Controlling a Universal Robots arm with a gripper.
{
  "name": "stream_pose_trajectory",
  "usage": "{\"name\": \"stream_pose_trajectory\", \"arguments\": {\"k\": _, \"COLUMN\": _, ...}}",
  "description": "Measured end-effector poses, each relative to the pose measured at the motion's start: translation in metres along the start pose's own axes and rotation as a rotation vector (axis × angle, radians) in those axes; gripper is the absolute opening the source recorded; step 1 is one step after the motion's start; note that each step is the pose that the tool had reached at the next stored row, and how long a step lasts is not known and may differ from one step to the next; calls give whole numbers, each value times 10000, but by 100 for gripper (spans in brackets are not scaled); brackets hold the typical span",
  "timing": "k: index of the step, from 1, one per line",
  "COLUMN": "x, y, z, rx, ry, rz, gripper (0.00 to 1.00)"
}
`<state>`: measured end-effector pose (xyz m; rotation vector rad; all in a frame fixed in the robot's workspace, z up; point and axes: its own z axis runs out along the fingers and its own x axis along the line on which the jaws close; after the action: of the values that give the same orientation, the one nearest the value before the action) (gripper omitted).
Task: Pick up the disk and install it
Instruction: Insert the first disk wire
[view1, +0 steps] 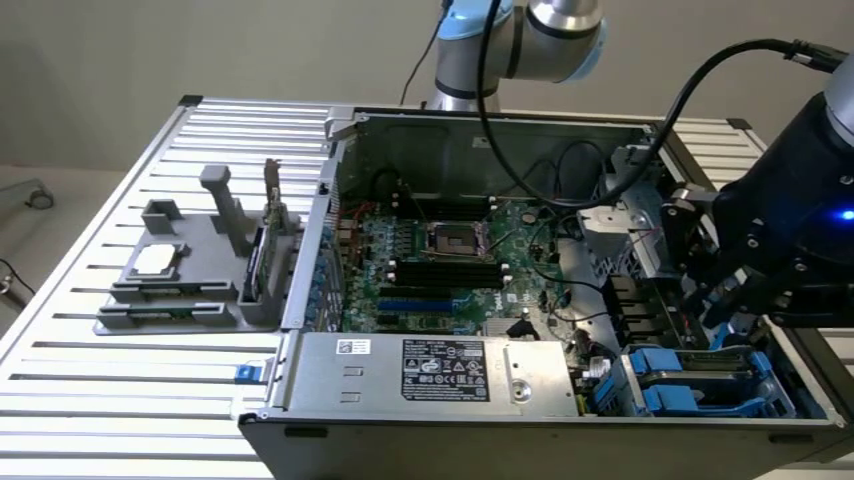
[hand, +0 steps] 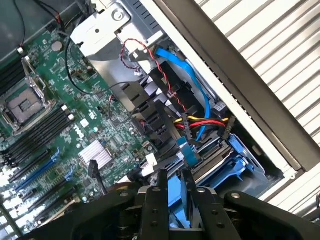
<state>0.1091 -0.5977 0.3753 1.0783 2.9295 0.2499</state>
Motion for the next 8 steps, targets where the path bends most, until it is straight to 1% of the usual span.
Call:
{"name": "stream_pose_trajectory", "arguments": {"k": 1, "x": 0, "y": 0, "z": 3, "rx": -27, "ry": -2, "rz": 131, "gripper": 26}}
{"name": "stream_pose_trajectory", "arguments": {"k": 3, "x": 0, "y": -1, "z": 8, "rx": -66, "ry": -21, "rz": 403, "gripper": 26}}
{"name": "stream_pose_trajectory", "arguments": {"k": 5, "x": -1, "y": -2, "z": 11, "rx": -88, "ry": -63, "rz": 709, "gripper": 26}}
{"name": "stream_pose_trajectory", "arguments": {"k": 8, "x": -1, "y": -2, "z": 12, "rx": -112, "ry": -143, "rz": 1212, "gripper": 26}}
